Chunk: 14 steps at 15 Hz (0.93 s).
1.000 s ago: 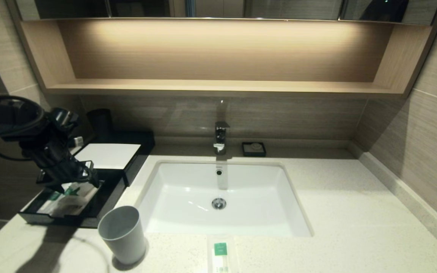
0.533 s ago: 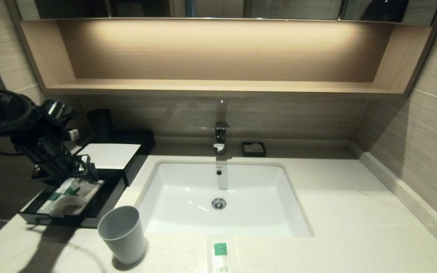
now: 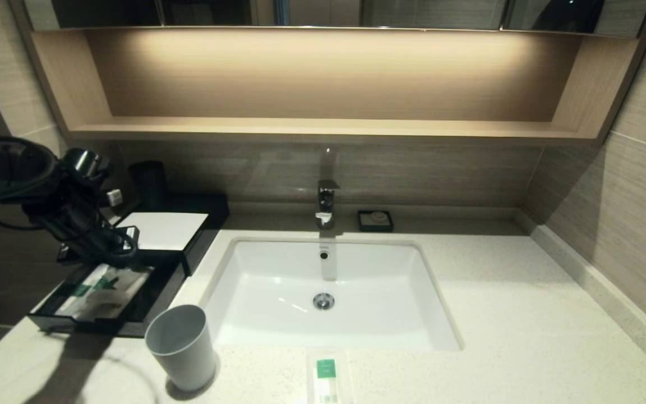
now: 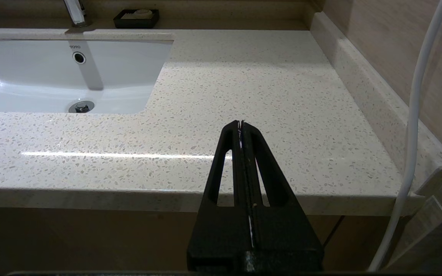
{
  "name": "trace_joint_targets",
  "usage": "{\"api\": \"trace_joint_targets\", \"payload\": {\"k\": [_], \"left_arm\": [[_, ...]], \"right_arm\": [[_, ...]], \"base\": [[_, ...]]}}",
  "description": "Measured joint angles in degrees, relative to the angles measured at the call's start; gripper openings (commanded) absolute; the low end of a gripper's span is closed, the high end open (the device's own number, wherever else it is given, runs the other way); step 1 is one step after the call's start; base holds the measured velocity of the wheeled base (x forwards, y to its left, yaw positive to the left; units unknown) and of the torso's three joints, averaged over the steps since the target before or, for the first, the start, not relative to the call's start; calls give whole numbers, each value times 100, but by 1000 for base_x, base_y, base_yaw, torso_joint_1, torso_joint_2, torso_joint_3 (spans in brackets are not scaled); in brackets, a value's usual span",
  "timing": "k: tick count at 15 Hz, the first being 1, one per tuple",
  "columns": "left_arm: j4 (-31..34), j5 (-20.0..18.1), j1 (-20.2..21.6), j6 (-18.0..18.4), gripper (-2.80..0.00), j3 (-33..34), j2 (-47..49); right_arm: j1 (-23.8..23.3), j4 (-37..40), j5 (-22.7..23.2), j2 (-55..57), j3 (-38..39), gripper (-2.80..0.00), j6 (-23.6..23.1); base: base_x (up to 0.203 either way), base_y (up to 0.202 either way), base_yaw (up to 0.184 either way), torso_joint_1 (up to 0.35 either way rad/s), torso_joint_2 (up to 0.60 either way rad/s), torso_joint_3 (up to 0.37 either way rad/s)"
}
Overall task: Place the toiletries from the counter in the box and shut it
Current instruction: Place the bathroom toiletry into the drawer
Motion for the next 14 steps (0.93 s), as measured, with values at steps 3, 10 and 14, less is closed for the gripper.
{"api": "trace_joint_targets", "payload": {"k": [3, 10, 14], "left_arm": [[-122, 26, 58, 12, -280, 0, 149], [-234, 52, 187, 18, -280, 4, 271], [-230, 55, 247, 27, -280, 52, 360]], "right_arm": [[0, 0, -1, 0, 0, -280, 2], [0, 0, 1, 0, 0, -280, 0], [0, 0, 0, 0, 0, -280, 0]], "base": [[0, 0, 0, 0, 0, 0], [0, 0, 0, 0, 0, 0], [0, 0, 0, 0, 0, 0]]}}
